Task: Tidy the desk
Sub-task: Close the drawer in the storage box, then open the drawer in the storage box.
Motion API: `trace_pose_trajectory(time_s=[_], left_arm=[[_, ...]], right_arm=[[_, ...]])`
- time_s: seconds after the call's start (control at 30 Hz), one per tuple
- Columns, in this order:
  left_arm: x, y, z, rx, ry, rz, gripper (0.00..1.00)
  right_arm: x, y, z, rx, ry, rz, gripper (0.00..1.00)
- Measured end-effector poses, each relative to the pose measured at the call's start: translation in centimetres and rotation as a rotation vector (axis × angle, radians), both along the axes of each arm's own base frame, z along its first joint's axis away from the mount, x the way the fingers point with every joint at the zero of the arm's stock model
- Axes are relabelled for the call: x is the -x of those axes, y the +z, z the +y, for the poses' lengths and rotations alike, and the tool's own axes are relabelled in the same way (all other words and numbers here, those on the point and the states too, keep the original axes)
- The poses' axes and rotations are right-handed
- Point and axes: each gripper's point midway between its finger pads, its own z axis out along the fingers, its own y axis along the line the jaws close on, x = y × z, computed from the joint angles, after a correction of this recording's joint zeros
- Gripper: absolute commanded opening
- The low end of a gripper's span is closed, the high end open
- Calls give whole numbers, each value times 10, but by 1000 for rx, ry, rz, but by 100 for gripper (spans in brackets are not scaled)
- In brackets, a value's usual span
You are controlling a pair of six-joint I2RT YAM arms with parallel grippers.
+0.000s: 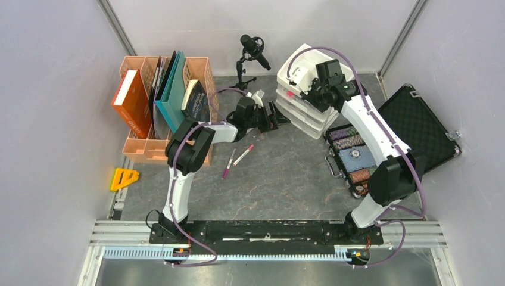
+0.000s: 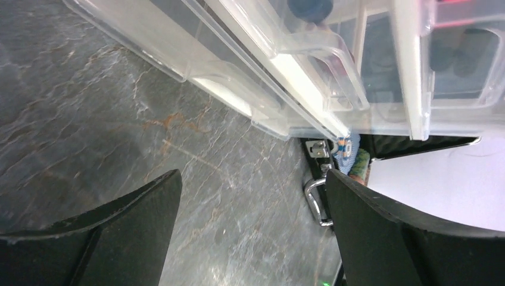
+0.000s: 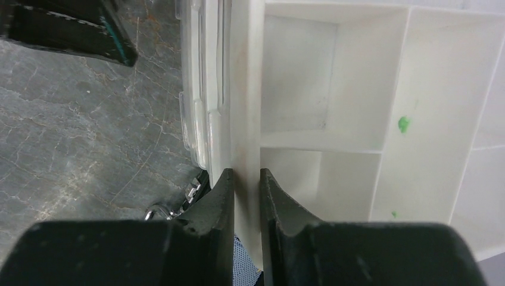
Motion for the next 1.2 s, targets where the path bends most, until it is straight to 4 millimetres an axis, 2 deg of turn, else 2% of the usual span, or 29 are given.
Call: trace_pose_trajectory(time_s=[0.1, 0.23, 0.47, 0.6, 0.77, 0.93, 1.2], left_arm=[[-3, -7, -13, 104, -3, 28, 94], [-3, -15, -26, 208, -9, 48, 94], [-3, 15, -35, 341, -23, -32, 95], [6, 18, -33, 385, -25, -52, 95], [24, -4, -21, 377, -5, -17, 95], [25, -1, -19, 394, 1, -40, 95], [23, 6, -19, 414, 8, -71, 95]], right_arm=[[2, 0, 1, -5, 5, 17, 0], [1, 1, 3, -26, 4, 49, 0], [1, 2, 7, -78, 14, 109, 0], [4, 2, 13, -124, 30, 127, 0], [9, 3, 26, -198, 51, 153, 0], [18, 4, 37, -265, 73, 181, 0], [40, 7, 42, -315, 90, 207, 0]])
